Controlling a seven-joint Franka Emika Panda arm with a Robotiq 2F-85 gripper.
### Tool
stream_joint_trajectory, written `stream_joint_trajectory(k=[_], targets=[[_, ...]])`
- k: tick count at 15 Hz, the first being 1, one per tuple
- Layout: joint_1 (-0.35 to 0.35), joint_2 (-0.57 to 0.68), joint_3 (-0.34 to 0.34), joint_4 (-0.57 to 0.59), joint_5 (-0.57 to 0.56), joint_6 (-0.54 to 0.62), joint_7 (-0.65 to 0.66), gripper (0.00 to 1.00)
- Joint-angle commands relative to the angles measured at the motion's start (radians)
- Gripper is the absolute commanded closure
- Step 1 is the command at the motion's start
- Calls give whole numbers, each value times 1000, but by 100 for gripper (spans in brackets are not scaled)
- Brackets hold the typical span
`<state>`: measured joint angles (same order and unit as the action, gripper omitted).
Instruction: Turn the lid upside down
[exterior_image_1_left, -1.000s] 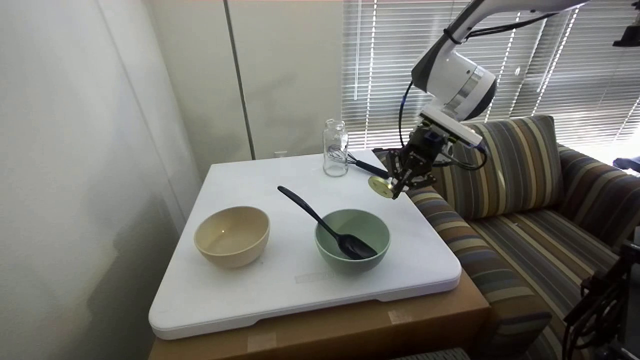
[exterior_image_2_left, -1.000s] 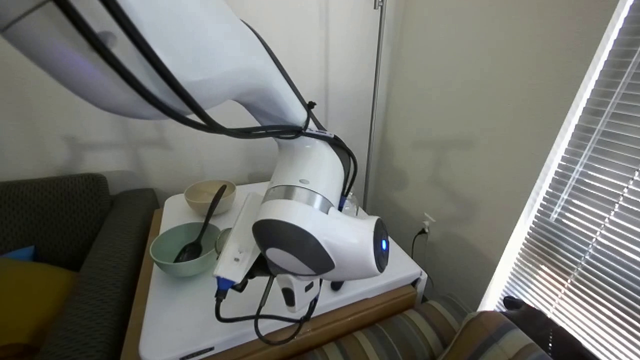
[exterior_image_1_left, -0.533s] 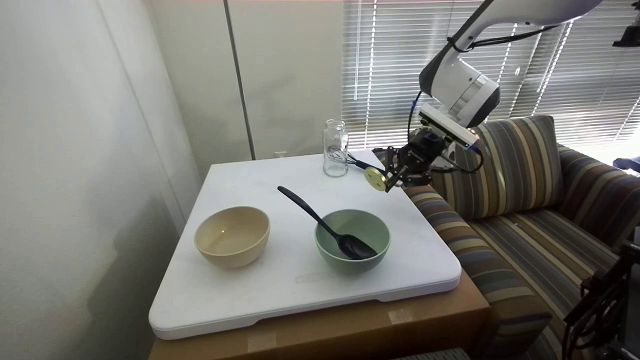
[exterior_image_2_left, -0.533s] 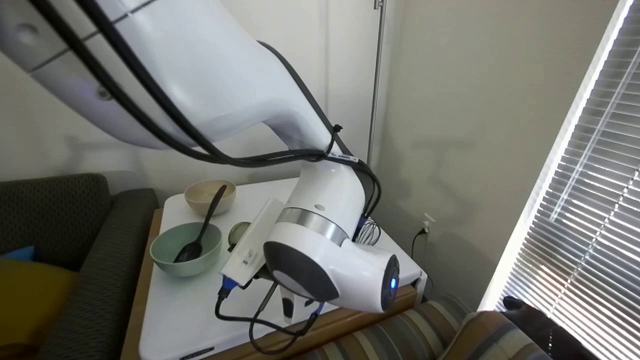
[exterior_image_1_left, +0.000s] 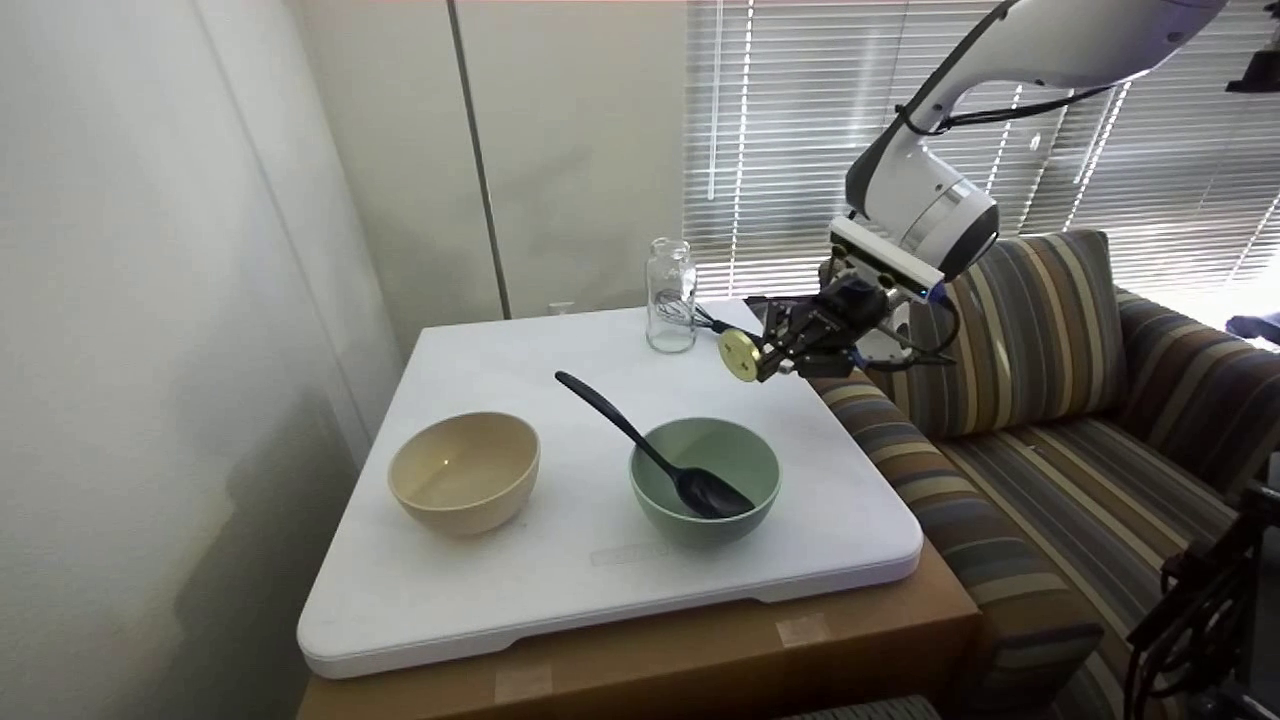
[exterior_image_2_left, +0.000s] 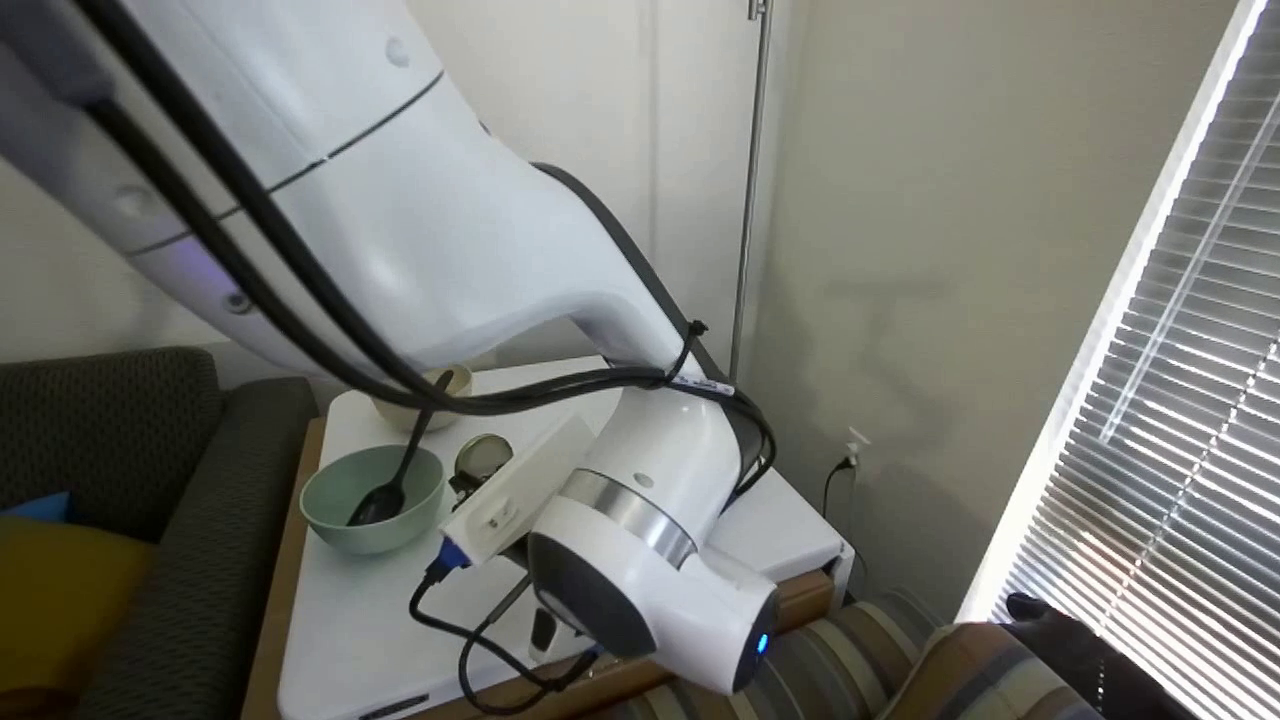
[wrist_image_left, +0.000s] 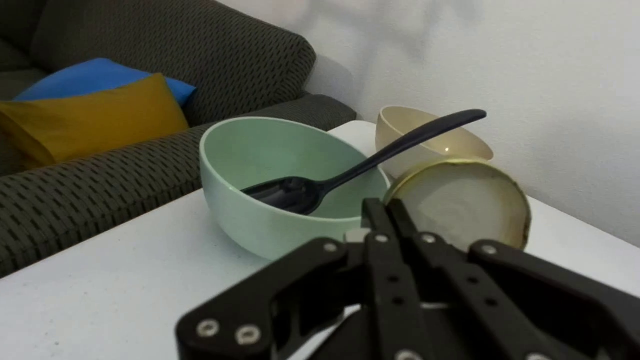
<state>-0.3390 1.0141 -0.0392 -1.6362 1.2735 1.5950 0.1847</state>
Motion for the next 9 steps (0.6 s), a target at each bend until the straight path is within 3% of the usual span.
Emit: stream_joint_trajectory(k=[1,9], targets=[[-12,63,-28,44,68,-66,21,99],[-3,140,-61,78,142,-78,14,99]])
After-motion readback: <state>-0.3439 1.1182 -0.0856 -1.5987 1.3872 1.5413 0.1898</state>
